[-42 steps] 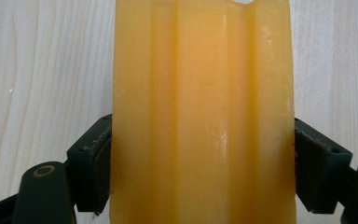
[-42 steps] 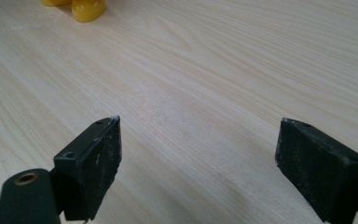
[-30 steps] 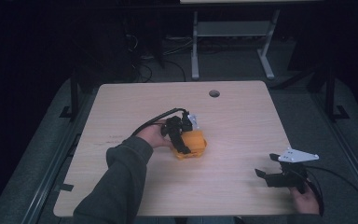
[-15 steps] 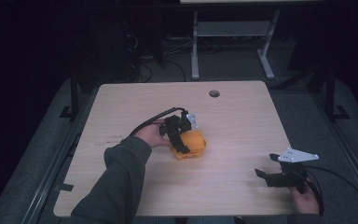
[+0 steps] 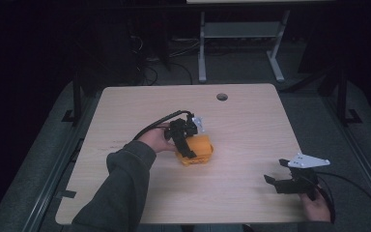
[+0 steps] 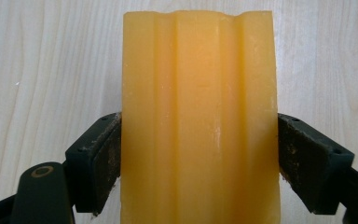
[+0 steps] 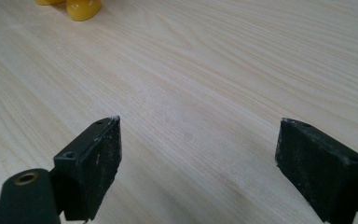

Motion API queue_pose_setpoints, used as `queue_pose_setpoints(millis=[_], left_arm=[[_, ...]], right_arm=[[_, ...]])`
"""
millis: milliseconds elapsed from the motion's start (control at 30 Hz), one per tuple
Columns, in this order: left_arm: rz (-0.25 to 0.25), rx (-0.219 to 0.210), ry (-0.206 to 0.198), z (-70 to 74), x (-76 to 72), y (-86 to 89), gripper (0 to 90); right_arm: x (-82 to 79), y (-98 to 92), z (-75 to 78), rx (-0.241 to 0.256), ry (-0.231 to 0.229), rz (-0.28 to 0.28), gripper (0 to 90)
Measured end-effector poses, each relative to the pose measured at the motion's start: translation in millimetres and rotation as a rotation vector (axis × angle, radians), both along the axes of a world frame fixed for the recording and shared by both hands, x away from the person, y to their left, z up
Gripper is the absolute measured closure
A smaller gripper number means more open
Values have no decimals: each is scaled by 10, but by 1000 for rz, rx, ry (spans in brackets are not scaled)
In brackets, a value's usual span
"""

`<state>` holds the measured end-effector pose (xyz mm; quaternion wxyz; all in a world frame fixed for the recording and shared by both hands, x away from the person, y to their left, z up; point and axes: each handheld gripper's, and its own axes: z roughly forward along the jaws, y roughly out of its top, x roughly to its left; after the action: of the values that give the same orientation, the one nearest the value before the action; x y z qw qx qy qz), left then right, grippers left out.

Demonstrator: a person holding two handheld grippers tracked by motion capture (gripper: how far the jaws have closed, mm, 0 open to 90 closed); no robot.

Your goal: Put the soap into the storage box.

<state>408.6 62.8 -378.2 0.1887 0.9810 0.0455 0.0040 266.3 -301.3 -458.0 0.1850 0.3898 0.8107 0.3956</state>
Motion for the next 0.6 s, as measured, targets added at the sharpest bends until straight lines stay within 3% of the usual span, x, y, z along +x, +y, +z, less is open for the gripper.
queue_pose_setpoints(millis=[600], left_arm=[[-1,-30,-41,231,-73,73,212]], right_arm=[[-2,9,7,1,5,-5,139]])
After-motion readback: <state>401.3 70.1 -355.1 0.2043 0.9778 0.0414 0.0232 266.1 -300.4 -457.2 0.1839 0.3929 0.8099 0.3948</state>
